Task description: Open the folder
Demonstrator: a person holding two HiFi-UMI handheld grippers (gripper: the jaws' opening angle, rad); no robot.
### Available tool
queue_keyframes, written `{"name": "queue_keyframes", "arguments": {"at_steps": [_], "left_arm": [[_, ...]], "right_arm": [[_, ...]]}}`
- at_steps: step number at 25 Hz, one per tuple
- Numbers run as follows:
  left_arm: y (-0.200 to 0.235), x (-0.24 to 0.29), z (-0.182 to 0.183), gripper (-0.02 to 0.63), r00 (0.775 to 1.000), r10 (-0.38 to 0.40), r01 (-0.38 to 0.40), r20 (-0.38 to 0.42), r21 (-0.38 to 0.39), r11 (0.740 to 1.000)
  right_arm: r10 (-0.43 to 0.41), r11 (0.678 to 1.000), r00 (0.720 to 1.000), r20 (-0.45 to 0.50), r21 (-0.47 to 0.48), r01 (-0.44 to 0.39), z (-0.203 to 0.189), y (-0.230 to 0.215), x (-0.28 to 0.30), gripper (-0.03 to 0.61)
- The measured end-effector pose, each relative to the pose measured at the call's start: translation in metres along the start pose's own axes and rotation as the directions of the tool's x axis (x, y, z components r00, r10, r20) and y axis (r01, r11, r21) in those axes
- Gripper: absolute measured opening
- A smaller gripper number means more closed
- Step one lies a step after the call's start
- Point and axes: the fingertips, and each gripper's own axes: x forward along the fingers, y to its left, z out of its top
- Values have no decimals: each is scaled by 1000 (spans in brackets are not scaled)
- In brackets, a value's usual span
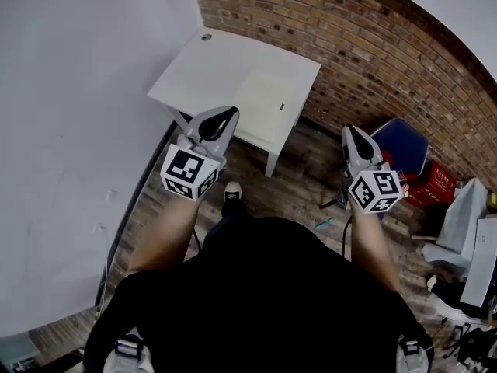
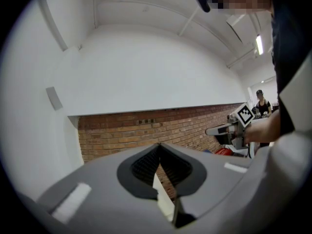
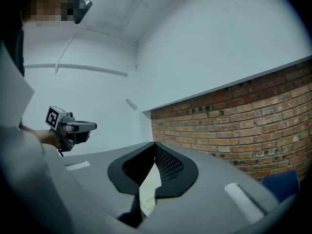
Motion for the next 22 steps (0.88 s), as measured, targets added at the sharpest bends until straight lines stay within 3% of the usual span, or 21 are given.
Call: {"name": "queue_keyframes", "arguments": {"at_steps": [22], "left_arm": [[129, 101, -41, 2, 992, -124, 123, -14, -57, 991]], "right_arm": [[-114, 993, 992, -47, 12, 115, -12, -18, 146, 0]]}}
